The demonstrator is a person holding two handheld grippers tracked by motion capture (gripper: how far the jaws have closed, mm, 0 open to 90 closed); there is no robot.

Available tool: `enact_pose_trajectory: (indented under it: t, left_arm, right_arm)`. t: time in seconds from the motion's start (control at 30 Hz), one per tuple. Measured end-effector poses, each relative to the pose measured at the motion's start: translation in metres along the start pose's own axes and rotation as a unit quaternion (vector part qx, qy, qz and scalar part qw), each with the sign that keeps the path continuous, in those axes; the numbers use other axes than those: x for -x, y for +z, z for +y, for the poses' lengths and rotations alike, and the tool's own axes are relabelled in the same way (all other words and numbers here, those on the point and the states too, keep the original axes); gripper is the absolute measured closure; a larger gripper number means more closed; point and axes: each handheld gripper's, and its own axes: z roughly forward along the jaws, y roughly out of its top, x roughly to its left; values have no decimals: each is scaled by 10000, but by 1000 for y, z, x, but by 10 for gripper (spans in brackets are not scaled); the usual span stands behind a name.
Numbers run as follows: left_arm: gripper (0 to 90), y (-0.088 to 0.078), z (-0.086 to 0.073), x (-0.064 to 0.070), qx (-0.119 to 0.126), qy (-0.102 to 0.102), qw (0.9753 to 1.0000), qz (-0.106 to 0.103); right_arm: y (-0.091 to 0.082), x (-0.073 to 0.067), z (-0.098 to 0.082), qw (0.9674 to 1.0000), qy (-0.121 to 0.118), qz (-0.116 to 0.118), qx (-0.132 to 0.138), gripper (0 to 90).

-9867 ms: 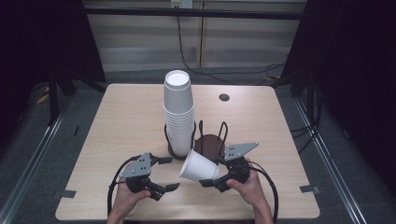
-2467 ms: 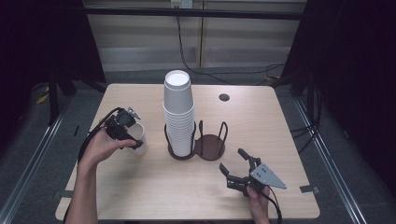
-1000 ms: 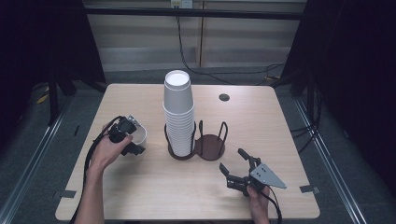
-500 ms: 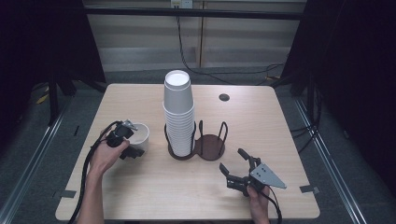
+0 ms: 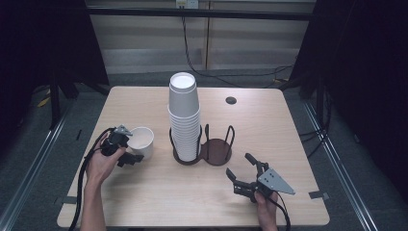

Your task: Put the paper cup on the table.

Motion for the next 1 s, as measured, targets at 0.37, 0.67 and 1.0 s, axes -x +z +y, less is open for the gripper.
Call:
enact_pose_trajectory:
  t: [0.37, 0.67, 1.0]
  left_arm:
    - [161, -17, -11, 9, 659, -183, 9976, 57]
    - [158, -35, -17, 19, 1427, -200, 9895, 56]
    - [158, -46, -27, 30, 2196, -391, 9747, 152]
  right_arm:
    - [0, 0, 0, 10000, -1, -2, 2, 132]
    - [0, 0, 0, 10000, 0, 3, 0, 131]
    - [0, 0, 0, 10000, 3, 1, -1, 131]
